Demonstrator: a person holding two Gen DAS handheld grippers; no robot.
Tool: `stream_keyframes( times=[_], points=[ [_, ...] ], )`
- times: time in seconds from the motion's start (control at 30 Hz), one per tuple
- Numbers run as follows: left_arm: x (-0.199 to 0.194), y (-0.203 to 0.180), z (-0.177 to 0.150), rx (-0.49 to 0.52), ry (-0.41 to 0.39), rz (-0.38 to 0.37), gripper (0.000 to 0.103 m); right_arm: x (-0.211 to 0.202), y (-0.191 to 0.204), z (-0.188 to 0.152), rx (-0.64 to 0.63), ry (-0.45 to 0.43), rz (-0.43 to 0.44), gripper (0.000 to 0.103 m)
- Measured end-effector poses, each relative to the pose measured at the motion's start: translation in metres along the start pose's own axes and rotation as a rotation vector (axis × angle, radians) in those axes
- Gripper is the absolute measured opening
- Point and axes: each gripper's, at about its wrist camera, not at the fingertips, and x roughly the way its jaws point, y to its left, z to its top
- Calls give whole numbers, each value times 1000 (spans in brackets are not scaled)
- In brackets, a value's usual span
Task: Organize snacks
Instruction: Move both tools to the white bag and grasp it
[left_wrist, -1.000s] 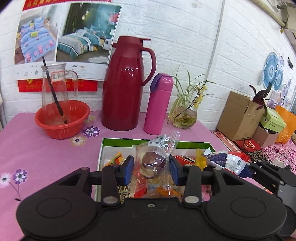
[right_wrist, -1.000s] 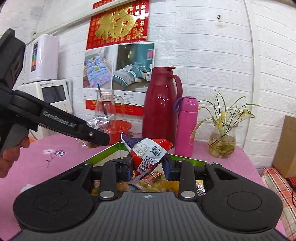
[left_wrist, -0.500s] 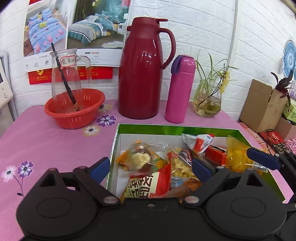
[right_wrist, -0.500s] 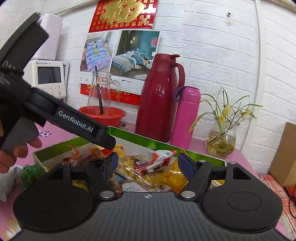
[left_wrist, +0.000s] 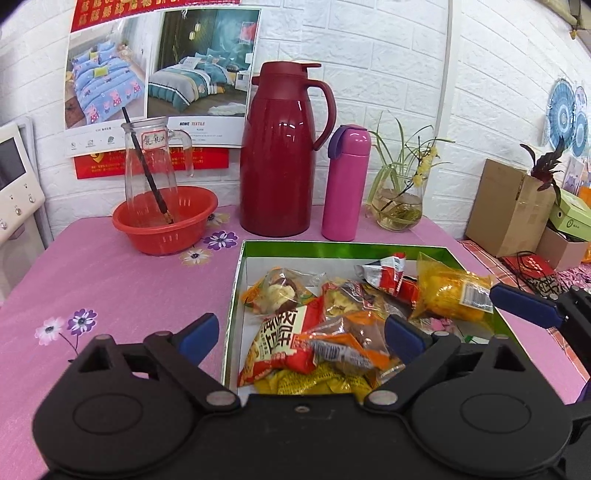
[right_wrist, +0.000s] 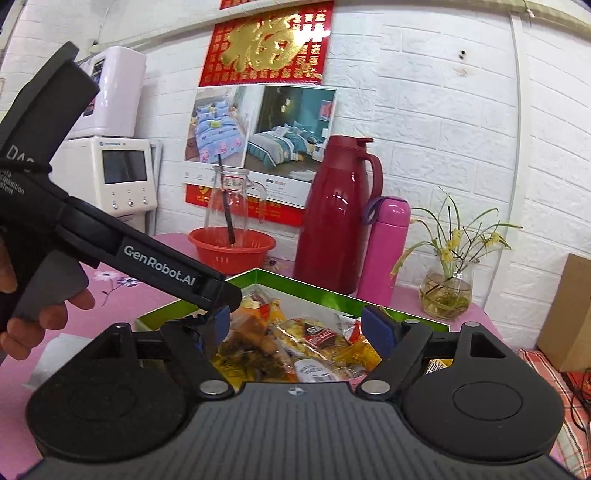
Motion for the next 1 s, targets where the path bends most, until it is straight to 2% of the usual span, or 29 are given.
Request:
stream_keyframes(
  times=[0.2, 0.37, 0.53, 0.73, 1.0],
  points=[
    [-35, 8, -10, 2, -36, -27, 103, -19, 15, -6, -26, 20, 53, 103],
    [-63, 26, -23, -6, -54, -12, 103, -26, 29, -20, -18, 86, 126, 103],
    [-74, 52, -45, -38, 3, -5, 103, -25, 47, -34, -2, 166, 215, 103],
    [-65, 86, -71, -105, 97, 18, 103, -19, 76, -40, 25, 227, 324, 103],
    [-64, 122, -94, -241, 167, -63, 103, -3, 109, -37, 36, 251, 401, 103]
  ],
)
